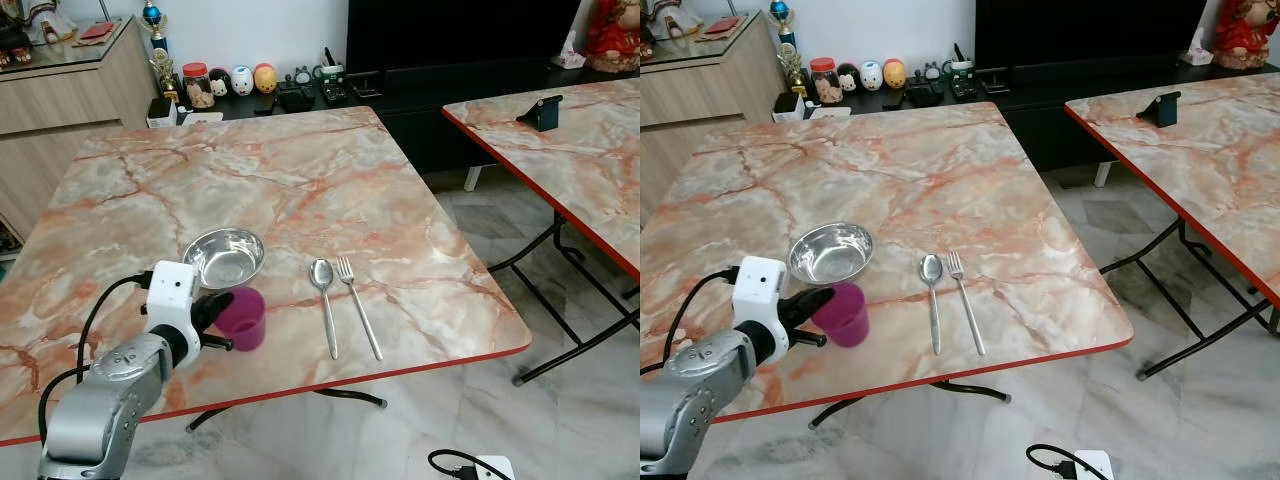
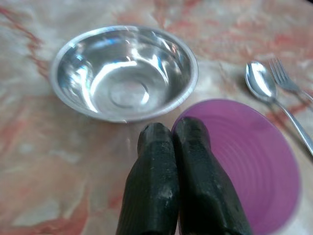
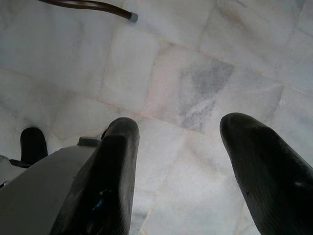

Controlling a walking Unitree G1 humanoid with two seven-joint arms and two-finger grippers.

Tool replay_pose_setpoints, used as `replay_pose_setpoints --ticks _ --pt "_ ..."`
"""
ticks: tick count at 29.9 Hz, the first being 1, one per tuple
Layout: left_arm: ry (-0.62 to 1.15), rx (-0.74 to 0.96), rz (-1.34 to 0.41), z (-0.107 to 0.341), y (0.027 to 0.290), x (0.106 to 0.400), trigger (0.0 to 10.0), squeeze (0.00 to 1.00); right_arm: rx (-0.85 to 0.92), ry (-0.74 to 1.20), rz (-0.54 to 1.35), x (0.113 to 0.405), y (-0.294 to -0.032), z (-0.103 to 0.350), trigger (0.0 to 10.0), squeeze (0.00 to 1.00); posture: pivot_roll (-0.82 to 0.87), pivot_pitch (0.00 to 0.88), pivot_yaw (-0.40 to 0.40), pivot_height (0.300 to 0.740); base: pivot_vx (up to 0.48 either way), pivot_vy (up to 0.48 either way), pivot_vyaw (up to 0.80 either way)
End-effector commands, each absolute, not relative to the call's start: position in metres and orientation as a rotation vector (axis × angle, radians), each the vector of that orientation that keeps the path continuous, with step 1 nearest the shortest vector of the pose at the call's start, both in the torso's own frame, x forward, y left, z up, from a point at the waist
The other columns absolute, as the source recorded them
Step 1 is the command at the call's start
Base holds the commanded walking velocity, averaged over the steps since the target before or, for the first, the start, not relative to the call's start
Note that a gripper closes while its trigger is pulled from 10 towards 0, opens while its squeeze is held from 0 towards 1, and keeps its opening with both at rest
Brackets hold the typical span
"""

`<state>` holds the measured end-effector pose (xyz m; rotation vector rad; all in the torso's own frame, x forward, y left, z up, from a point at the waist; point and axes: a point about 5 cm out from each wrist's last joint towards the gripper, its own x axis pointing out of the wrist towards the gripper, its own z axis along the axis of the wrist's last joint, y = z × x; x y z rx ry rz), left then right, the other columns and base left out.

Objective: Setting the table

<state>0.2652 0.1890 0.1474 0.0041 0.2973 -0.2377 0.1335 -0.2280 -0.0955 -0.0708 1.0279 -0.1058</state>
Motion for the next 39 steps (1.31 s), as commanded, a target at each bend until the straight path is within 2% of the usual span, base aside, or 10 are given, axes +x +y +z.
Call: replay_pose_setpoints --ticks 1,7,11,15,16,17,18,26,33,39 --pt "0.235 -0.016 -0.222 0.158 0.192 0.264 0.0 0.00 -0.080 1.030 -0.096 0.135 -0.229 -0.095 10.0 0.00 0.03 0.000 0.010 0.740 0.000 0.000 0.00" --pt "0.175 -0.088 -0.243 0.166 0.191 0.262 0.0 0.00 -0.078 1.031 -0.092 0.135 -0.229 -0.095 10.0 0.00 0.03 0.000 0.008 0.740 0.000 0.000 0.00" --pt "0.079 -0.174 -0.315 0.184 0.190 0.258 0.0 0.00 -0.075 1.033 -0.089 0.135 -0.229 -0.095 10.0 0.00 0.04 0.000 0.008 0.740 0.000 0.000 0.00" --pt "0.009 -0.200 -0.315 0.195 0.195 0.259 0.0 0.00 -0.074 1.034 -0.085 0.135 -0.229 -0.095 10.0 0.00 0.04 0.000 0.004 0.740 0.000 0.000 0.00" --pt "-0.025 -0.212 -0.291 0.199 0.198 0.260 4.8 0.00 -0.074 1.034 -0.083 0.135 -0.229 -0.095 10.0 0.00 0.04 0.000 0.002 0.740 0.000 0.000 0.00" --pt "-0.036 -0.215 -0.282 0.201 0.198 0.261 4.8 0.00 -0.074 1.034 -0.083 0.135 -0.229 -0.095 10.0 0.00 0.04 0.000 0.002 0.740 0.000 0.000 0.00" --pt "-0.054 -0.216 -0.263 0.203 0.198 0.262 10.0 0.00 -0.074 1.034 -0.083 0.135 -0.229 -0.095 10.0 0.00 0.04 0.000 0.002 0.740 0.000 0.000 0.00" --pt "-0.122 -0.233 0.034 0.176 0.191 0.263 10.0 0.00 -0.069 1.009 -0.118 0.135 -0.231 -0.094 10.0 0.00 0.01 0.000 -0.001 0.740 0.000 0.000 0.00" --pt "-0.219 -0.140 0.153 0.178 0.199 0.258 10.0 0.00 -0.082 1.011 -0.118 0.134 -0.233 -0.094 10.0 0.00 0.02 0.000 -0.018 0.740 0.000 0.000 0.00" --pt "-0.249 -0.118 0.178 0.178 0.206 0.255 10.0 0.00 -0.083 1.005 -0.130 0.133 -0.235 -0.093 10.0 0.00 0.01 0.000 -0.019 0.740 0.000 0.000 0.00"
